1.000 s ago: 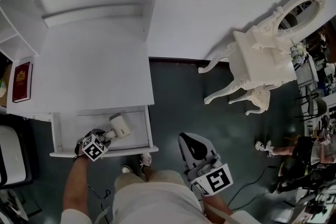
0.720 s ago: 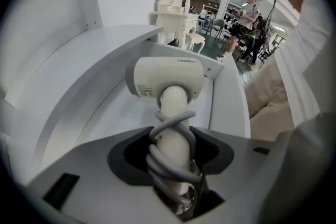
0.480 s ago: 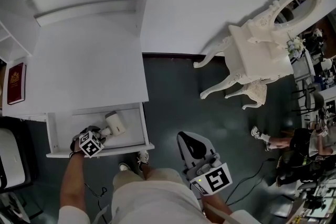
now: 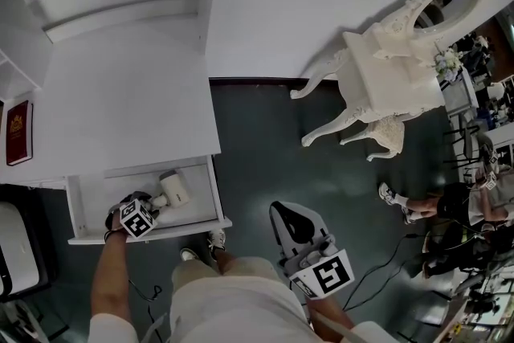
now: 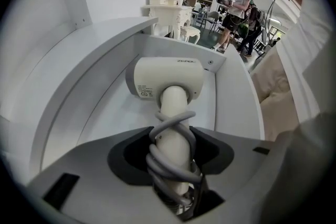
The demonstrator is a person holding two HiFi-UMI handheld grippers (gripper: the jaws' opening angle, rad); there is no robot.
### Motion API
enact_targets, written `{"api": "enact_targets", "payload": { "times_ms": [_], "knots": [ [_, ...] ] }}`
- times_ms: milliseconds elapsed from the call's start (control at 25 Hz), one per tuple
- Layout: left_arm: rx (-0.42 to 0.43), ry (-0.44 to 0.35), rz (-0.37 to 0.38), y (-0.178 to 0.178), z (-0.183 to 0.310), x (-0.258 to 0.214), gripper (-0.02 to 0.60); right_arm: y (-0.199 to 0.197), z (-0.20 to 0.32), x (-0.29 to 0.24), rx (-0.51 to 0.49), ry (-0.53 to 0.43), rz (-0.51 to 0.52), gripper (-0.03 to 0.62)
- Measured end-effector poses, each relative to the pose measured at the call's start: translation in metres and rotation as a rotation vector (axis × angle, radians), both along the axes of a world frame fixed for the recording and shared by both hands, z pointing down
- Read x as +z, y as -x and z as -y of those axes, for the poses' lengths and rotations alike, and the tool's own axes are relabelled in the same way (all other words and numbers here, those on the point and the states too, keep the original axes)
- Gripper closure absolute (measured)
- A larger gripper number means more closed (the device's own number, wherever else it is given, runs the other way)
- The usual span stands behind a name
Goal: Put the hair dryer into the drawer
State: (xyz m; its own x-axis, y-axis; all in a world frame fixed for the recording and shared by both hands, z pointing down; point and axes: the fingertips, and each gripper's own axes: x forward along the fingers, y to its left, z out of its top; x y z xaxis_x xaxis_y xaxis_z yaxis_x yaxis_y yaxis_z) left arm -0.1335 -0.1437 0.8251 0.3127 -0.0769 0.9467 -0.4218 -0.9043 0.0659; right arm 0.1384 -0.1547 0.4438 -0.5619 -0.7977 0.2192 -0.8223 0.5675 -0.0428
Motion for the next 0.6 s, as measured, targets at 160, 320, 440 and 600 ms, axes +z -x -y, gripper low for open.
{"api": "enact_targets", "payload": {
  "times_ms": [160, 320, 440, 600],
  "knots": [
    [-0.007, 0.013, 0.008, 0.0048, -0.0002, 0.0058, 0.377, 0.0016, 0.0008, 0.002, 0.004, 0.0, -0.002, 0.588],
    [0.016, 0.019, 0.017, 0.0053, -0.0019, 0.0076, 0.377, 0.0031, 0.0012, 0.0032, 0.0, 0.005, -0.003, 0.588],
    [0.024, 0.015, 0.019, 0.0049, -0.0002, 0.0085, 0.377, 0.0051, 0.0017, 0.004, -0.003, 0.008, -0.004, 0.588],
    [0.044, 0.011, 0.037, 0.0056, 0.0019, 0.0115, 0.377, 0.0068, 0.0025, 0.0046, -0.003, 0.012, -0.005, 0.588]
  ]
}}
